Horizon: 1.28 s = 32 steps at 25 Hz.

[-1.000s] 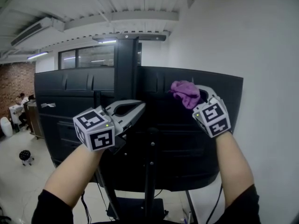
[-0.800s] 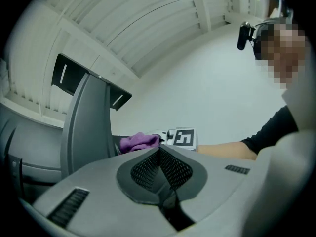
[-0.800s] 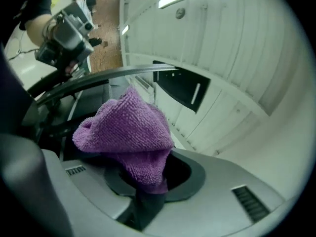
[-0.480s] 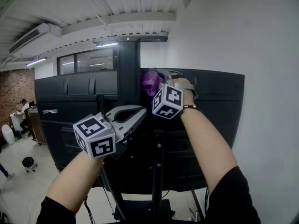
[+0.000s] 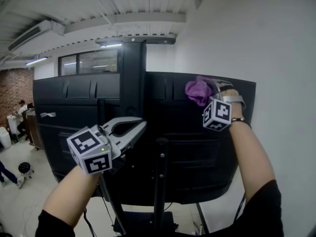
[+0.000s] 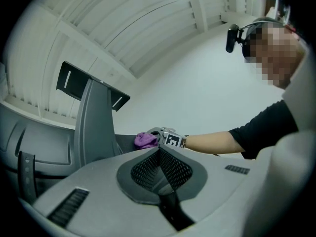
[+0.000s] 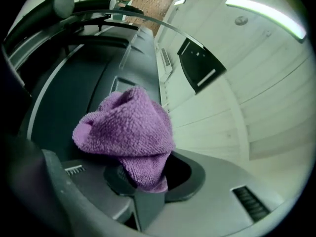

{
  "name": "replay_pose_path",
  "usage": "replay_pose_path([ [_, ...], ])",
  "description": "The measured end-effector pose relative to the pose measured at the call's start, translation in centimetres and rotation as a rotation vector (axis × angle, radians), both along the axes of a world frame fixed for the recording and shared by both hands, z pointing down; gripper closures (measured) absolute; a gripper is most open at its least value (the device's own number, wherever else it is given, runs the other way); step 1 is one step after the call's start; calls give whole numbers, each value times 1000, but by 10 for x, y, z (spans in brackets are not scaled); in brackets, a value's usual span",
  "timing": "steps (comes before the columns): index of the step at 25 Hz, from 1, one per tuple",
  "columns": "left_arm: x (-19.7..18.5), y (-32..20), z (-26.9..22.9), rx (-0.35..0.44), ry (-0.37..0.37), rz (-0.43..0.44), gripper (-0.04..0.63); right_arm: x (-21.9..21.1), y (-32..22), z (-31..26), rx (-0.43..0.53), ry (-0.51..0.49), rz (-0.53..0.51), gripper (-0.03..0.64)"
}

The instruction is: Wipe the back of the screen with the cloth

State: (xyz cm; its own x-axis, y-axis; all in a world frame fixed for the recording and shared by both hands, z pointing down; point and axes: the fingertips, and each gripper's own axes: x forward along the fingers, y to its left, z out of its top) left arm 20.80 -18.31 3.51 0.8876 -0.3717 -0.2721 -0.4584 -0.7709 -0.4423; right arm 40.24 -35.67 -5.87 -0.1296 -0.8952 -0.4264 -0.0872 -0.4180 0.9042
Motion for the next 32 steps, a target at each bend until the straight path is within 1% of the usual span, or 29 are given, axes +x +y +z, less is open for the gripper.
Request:
replay_pose_path([
  [5,9,13,5,4,3,26,600,131,-3,1,-13,-102,170,529],
  [9,14,14,9,-2,3,25,600,220,-5,5,-12,-181,319,529],
  [11,16,13,10,-4,2,21,600,249,-4,9,-19,-202,387,529],
  [12,17,12,11,-5,2,19,600,256,-1,10,-22,-212,408,529],
  [14,18,11,10,-7,4,18,600,263,5,8,-22,-242,424,529],
  [15,19,10,11,-8,4,19,600,261,7,8,-14,-253,413,529],
  [16,20,9,11,-10,4,21,600,250,8,8,0,-245,382,529],
  [17,22,8,12,-13,3,23,600,230,8,12,15,-209,331,529],
  [18,22,6,13,-15,2,25,600,199,8,18,29,-144,262,529],
  [21,25,1,14,-19,1,26,600,76,14,44,62,108,13,528],
  [23,27,-1,15,-23,-2,26,600,4,25,60,77,224,-110,526],
  [25,27,-2,17,-26,-8,24,600,-54,36,78,84,323,-203,526],
  [27,25,-3,18,-28,-10,22,600,-102,43,99,99,457,-263,525],
  [29,22,-3,18,-31,-7,19,600,-138,44,120,105,598,-292,526],
  [30,20,-3,18,-33,-4,17,600,-148,41,128,93,648,-289,523],
  [32,16,-2,20,-38,-1,14,600,-154,32,138,26,698,-266,525],
])
